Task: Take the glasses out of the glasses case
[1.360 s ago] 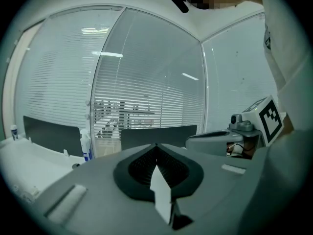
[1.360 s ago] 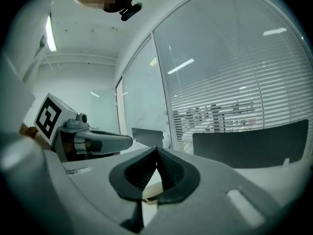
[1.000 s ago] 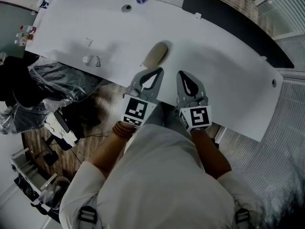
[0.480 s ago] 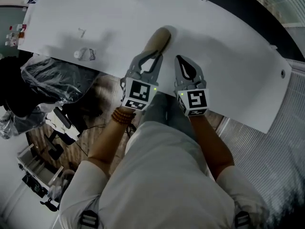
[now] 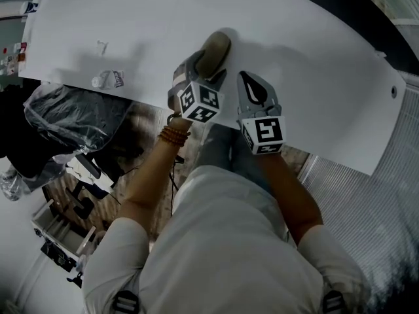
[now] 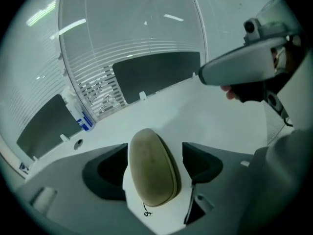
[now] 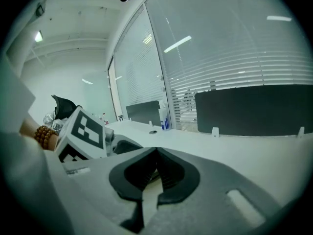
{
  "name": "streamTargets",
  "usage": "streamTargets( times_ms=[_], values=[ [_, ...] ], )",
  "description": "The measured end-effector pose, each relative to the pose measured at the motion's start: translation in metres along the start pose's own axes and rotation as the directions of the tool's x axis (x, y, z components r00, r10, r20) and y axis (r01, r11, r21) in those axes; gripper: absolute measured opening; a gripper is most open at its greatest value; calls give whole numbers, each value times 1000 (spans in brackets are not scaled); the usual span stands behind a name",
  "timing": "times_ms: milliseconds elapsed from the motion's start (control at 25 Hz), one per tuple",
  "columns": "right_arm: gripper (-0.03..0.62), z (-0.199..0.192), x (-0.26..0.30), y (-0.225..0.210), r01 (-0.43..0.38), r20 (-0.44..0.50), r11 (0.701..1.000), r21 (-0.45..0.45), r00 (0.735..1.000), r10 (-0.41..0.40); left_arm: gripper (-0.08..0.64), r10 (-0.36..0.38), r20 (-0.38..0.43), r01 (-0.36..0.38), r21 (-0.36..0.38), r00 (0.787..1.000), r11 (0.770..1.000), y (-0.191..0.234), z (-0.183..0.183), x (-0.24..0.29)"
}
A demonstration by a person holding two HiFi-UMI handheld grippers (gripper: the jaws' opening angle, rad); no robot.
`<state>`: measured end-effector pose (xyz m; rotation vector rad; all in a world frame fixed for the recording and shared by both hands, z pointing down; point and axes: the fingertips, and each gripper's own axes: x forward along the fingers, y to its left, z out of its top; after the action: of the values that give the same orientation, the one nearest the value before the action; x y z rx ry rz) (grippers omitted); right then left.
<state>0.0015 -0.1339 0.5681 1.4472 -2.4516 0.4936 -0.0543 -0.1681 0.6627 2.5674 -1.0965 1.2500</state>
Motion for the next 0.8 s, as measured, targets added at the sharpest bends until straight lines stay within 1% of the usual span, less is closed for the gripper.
streamTargets(
  times_ms=[40,120,280,360,520,640,800],
  values=[
    [0,0,0,-1,1,0,1000,3,1000,-1,367,-2,-20,3,19,1000,1000,-1,-5,7],
    [0,0,0,-2,4,-3,1000,11,1000,-4,376,-2,-50,4,40,999,999,-2,-10,17],
    [0,-2,-1,-4,8,-9,1000,23,1000,-8,379,12,-73,-9,40,997,999,0,-14,23],
    [0,-5,-1,-3,7,-9,1000,22,1000,-7,377,17,-76,-15,30,997,999,3,-16,22],
    [0,-11,-1,-1,-4,-23,1000,22,1000,4,351,36,-71,-35,4,997,999,13,-18,16],
    [0,-17,2,-2,-5,-36,1000,16,999,6,351,45,-64,-46,-3,997,999,19,-19,14],
    [0,-24,13,7,-47,-82,999,-25,996,45,347,53,-56,-54,-9,997,998,23,-20,10]
  ],
)
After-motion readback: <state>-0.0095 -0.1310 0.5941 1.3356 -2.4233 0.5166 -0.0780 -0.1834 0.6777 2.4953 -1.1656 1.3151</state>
